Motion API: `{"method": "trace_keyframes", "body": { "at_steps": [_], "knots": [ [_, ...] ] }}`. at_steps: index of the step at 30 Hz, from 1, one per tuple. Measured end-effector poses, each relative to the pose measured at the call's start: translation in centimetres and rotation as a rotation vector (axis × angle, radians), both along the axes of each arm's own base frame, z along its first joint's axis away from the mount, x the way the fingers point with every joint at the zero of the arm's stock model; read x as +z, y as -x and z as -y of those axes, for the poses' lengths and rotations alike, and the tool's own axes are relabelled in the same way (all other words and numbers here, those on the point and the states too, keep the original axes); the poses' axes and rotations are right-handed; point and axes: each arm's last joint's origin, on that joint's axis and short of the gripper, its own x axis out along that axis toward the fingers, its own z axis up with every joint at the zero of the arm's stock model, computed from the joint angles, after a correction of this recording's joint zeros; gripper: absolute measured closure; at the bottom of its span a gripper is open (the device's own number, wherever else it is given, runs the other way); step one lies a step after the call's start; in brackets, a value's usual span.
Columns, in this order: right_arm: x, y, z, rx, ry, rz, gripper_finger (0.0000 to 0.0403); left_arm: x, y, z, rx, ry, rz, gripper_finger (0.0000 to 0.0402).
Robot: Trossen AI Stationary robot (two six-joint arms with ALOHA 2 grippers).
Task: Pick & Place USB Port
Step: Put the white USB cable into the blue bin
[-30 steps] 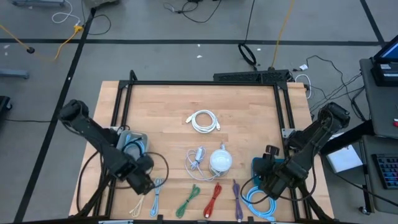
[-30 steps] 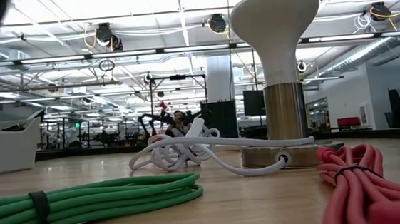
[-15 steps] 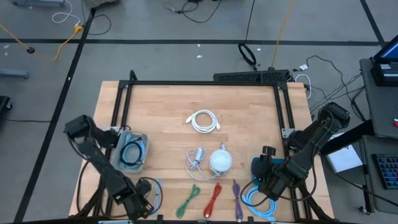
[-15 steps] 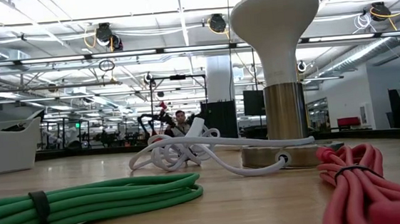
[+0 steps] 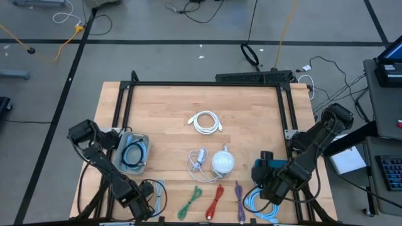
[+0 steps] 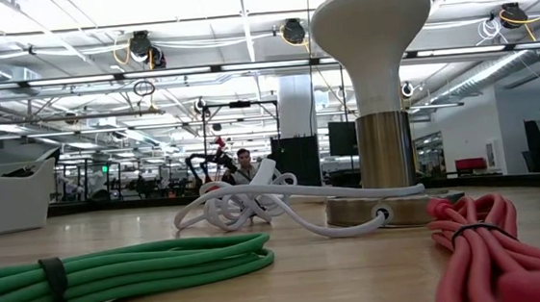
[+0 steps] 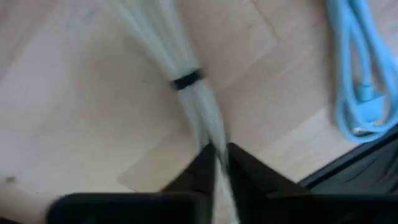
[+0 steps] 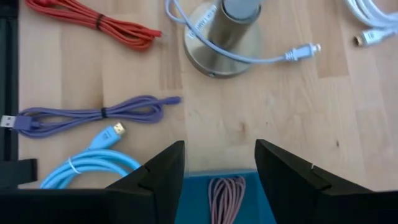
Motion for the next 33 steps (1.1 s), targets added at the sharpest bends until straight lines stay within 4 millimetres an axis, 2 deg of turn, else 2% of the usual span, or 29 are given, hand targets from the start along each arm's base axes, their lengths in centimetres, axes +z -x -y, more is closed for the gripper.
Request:
{"method": "trace_keyframes", "body": {
  "at_steps": [4, 7, 14, 17, 20, 23, 26, 30, 33],
  "knots": [
    [0.2, -0.5, -0.5, 0.044, -0.031, 0.046, 0.0216, 0.5, -0.1, 0.0, -0.028, 0.003, 0.060, 0.0394],
    [0.6, -0.9, -1.0, 0.093, -0.067, 0.106, 0.0216, 1.8, -0.8, 0.0, -0.034, -0.068, 0.265, 0.0397],
    [3.5, -1.8, -1.9, 0.165, -0.105, 0.419, 0.0216, 9.7, -2.5, 0.4, -0.149, -0.178, 0.737, 0.0399],
    [4.9, -1.9, -2.3, 0.170, 0.001, 0.598, 0.0216, 12.9, -2.7, 0.2, -0.206, -0.352, 0.872, 0.0399],
    [5.7, -2.2, -2.8, 0.173, 0.125, 0.739, 0.0216, 15.1, -2.8, 0.2, -0.283, -0.599, 1.013, 0.0400],
    [5.8, -3.2, -2.8, 0.205, 0.183, 0.875, 0.0216, 16.1, -3.4, 0.0, -0.335, -0.833, 1.104, 0.0400],
    [5.3, -4.3, -2.1, 0.251, 0.143, 1.064, 0.0216, 16.5, -4.4, -0.6, -0.367, -1.011, 1.125, 0.0400],
    [3.9, -5.1, 0.5, 0.293, 0.042, 1.358, 0.0216, 16.5, -6.3, -1.9, -0.414, -1.140, 1.088, 0.0401],
    [2.4, -5.7, 3.1, 0.295, -0.035, 1.441, 0.0216, 16.3, -7.6, -2.7, -0.456, -1.176, 1.068, 0.0401]
  ]
}}
